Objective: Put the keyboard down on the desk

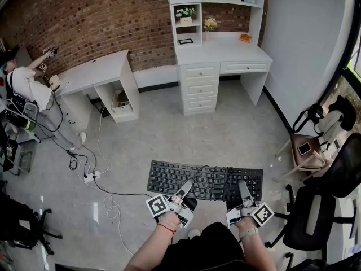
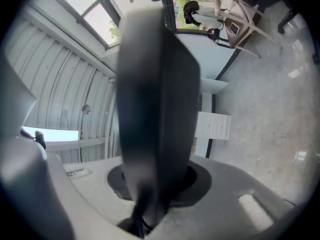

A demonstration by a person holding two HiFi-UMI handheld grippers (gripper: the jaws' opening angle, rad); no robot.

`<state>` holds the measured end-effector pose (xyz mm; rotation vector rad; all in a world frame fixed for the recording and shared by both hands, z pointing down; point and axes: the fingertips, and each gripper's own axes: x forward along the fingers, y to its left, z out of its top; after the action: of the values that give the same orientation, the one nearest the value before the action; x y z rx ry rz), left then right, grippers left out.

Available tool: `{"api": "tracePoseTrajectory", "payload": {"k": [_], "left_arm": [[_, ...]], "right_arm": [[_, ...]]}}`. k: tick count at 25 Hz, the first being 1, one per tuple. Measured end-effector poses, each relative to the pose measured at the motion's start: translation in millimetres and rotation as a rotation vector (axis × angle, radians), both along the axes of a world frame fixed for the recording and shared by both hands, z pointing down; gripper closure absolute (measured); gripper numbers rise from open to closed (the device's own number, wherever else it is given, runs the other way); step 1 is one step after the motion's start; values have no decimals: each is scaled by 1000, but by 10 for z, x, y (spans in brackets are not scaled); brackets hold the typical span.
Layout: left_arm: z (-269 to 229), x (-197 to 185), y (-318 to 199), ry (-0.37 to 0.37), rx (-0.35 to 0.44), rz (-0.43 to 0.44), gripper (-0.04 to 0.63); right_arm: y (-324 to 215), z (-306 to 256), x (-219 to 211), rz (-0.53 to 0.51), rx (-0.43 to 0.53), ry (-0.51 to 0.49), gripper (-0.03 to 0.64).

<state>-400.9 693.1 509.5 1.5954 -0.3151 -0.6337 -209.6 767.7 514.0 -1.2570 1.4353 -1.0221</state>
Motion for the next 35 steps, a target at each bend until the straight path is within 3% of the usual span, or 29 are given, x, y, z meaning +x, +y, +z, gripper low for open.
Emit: {"api": "tracePoseTrajectory", "payload": {"k": [9, 16, 35], "left_arm": [[-26, 195, -398, 15, 37, -7, 531], [47, 436, -852, 6, 11, -34, 531], [-21, 1561, -2315, 4, -22, -82, 531]], "right_arm": [[-406, -42, 181, -3, 48, 3, 545], [-904, 66, 419, -18, 33, -16, 545], [-2458, -12, 1562, -68, 20, -31, 541]]}}
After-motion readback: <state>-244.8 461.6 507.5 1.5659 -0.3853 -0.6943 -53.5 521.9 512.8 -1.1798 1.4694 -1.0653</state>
